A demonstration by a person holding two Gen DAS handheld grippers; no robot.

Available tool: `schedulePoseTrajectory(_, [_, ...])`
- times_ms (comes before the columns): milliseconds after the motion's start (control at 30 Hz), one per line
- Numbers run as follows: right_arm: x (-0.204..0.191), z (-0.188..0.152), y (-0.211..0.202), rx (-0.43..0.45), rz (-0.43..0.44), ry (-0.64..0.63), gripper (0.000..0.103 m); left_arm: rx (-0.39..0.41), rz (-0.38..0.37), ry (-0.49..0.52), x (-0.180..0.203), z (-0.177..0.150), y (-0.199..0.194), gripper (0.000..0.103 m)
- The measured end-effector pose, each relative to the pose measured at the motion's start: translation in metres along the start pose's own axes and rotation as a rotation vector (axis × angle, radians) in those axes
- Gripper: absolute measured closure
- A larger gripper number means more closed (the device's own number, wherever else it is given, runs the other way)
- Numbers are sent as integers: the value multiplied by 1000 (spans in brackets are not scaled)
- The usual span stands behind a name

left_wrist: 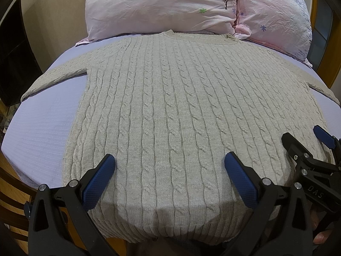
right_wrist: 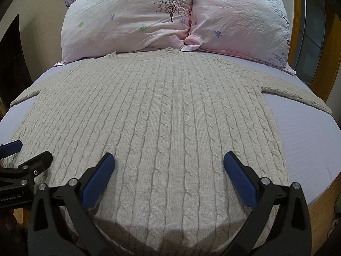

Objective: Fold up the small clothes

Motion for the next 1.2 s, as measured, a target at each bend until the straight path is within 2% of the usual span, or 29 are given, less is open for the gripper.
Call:
schedulePoseTrajectory(533, [-3,-2,3,-8,1,-3,2,1,0,0,0,0,0,1])
schedulePoseTrajectory(1200, [-6,5,12,-72,11,-22,2,0,-6,10,0,2,-1,1])
Point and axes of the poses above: each gripper's, at about its wrist camera, not at the fingertips, and y roughly the way its jaws point, x to its right, z to its top, the point moved 2 cm from there along y, roughly the way its jaws point, and after that the axes turned 1 degree about x, right-handed, at the moved point
